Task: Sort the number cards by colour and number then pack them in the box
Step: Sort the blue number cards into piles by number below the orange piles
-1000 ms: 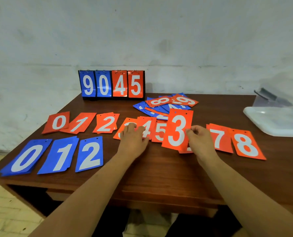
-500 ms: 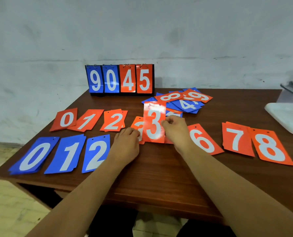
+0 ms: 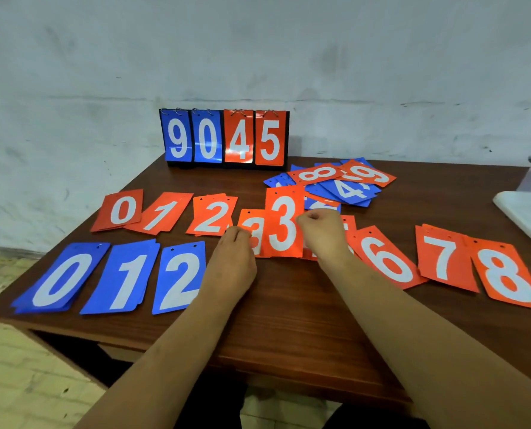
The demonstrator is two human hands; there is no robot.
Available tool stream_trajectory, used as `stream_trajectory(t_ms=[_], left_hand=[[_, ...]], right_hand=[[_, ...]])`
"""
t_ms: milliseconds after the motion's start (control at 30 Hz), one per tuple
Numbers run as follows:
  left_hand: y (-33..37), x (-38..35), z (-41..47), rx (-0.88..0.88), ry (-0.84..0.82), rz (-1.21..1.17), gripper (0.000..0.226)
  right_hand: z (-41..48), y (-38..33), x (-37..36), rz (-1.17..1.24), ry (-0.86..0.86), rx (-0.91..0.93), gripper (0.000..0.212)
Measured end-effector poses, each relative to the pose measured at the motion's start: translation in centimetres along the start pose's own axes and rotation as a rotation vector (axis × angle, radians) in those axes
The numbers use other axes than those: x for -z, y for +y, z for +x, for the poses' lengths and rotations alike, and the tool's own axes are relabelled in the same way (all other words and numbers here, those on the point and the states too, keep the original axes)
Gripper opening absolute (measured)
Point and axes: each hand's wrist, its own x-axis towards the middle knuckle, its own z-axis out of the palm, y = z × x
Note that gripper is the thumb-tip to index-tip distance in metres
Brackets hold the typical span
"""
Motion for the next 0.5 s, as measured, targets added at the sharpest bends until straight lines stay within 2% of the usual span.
stream_trajectory(t_ms=[167, 333, 400, 500], left_hand=[[-0.5, -0.3, -0.4, -0.058, 0.100, -0.062, 0.037], [-1.1, -0.5, -0.4, -0.166, 0.147, -0.032, 0.028], [-0.9, -0.4, -0.4, -0.196, 0.162, -0.016, 0.028], [-0.2, 0.3, -0.3, -0.231, 0.214, -0.013, 0.024]], right_hand=[[0.6, -0.7, -3.7, -0.296, -0.051, 0.135, 0.018], [0.2, -0.3, -5.0, -0.724, -0.011, 0.286, 0.033], [0.3, -0.2, -4.8, -0.781, 0.005, 0.313, 0.041], [1.2, -0.2, -3.3, -0.722, 0.036, 0.376, 0.033]])
